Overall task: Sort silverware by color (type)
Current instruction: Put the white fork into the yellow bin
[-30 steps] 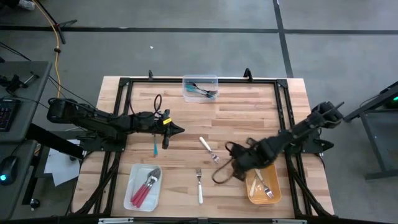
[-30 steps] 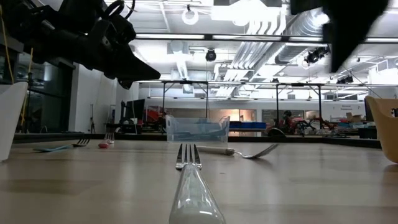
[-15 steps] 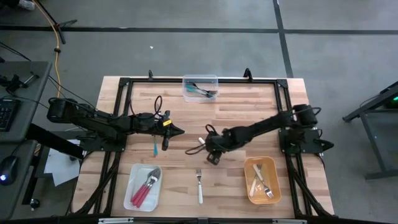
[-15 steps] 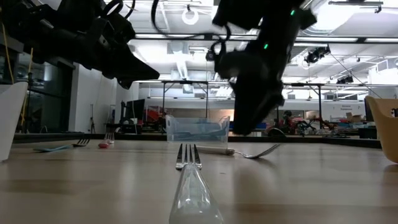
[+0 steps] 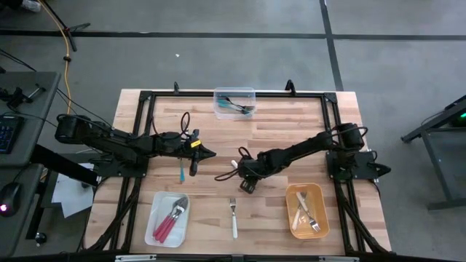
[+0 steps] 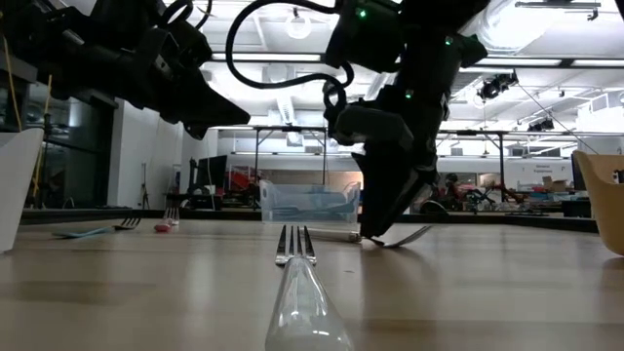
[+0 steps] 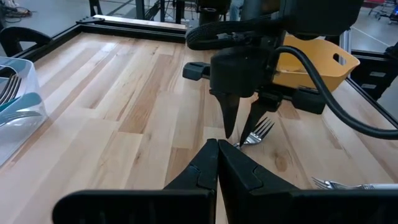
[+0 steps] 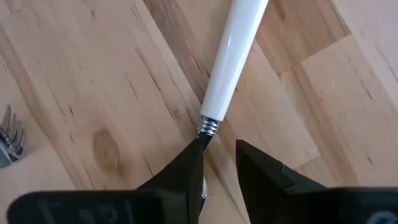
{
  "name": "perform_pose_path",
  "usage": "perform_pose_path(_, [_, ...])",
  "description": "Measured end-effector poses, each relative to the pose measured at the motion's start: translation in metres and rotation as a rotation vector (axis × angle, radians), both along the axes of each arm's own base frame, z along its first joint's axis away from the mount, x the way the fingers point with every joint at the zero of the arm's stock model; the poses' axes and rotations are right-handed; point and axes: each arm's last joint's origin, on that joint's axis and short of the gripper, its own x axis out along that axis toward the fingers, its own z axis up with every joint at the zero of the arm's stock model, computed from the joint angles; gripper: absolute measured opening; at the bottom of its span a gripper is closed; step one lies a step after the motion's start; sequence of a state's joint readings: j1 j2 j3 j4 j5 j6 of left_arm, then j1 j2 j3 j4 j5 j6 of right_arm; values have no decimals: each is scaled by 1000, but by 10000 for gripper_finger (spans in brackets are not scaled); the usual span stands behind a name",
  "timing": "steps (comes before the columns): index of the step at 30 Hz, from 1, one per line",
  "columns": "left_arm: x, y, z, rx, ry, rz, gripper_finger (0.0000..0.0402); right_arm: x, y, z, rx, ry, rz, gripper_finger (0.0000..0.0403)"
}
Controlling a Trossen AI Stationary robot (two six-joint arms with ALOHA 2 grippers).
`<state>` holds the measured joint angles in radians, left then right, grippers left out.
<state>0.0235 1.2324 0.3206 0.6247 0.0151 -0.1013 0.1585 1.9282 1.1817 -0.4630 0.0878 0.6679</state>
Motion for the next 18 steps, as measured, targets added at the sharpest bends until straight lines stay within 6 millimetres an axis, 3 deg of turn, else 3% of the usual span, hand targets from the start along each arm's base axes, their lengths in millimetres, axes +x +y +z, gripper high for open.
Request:
perform_pose_path(5, [0,0,0,0,0,0,0,2,0,3,-10,7,30,86])
perform_pose_path(11, [0,0,0,0,0,1,0,8,6,13,-26,-12,90,115])
perform_pose_path(18, [0,0,0,0,0,1,0,3,6,3,-21,4,72,132])
